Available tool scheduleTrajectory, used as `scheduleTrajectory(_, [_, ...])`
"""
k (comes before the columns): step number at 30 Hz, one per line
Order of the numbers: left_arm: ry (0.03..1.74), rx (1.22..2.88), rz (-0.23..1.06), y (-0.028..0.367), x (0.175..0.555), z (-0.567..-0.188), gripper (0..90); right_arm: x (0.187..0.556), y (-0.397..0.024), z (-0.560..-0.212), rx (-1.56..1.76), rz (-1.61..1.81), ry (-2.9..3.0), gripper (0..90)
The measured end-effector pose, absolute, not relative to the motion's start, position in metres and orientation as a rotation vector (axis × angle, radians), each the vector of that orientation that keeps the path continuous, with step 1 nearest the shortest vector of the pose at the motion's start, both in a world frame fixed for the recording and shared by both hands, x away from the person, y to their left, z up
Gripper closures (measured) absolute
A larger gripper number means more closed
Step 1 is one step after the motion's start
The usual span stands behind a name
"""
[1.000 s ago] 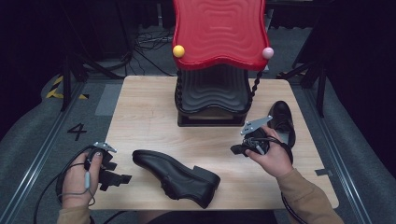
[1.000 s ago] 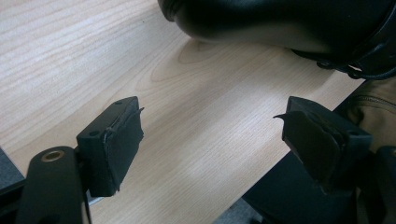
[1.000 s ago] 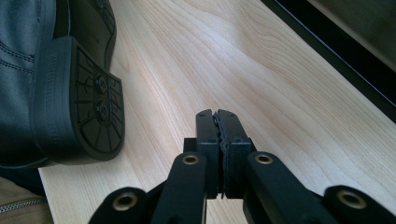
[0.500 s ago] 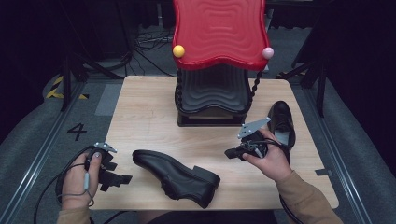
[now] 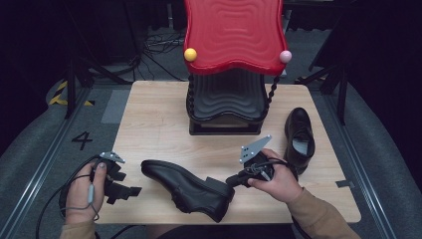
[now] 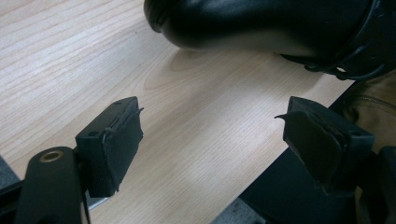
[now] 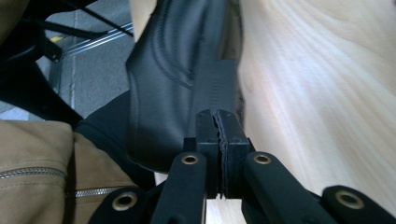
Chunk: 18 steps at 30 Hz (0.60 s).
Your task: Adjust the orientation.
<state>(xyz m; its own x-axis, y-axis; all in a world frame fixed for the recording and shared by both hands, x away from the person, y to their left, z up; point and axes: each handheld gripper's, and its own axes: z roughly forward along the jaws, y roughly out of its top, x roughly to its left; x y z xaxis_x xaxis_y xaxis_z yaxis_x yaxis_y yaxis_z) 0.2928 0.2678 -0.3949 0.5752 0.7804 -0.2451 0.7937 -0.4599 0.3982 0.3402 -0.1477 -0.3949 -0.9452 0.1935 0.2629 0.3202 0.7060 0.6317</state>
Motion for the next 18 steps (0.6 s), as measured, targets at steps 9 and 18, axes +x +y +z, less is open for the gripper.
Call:
scheduleTrajectory(9, [1.259,2.334,-0.039,0.268,0.292,-0.394,20.1,0.338,-0.138,-0.405,-0.384,-1.016,-2.745,89.3])
scheduleTrajectory(18, [1.261,2.333,-0.040,0.269,0.292,-0.395,20.1,0.341,-0.138,-0.410,-0.415,-0.992,-2.740,89.5])
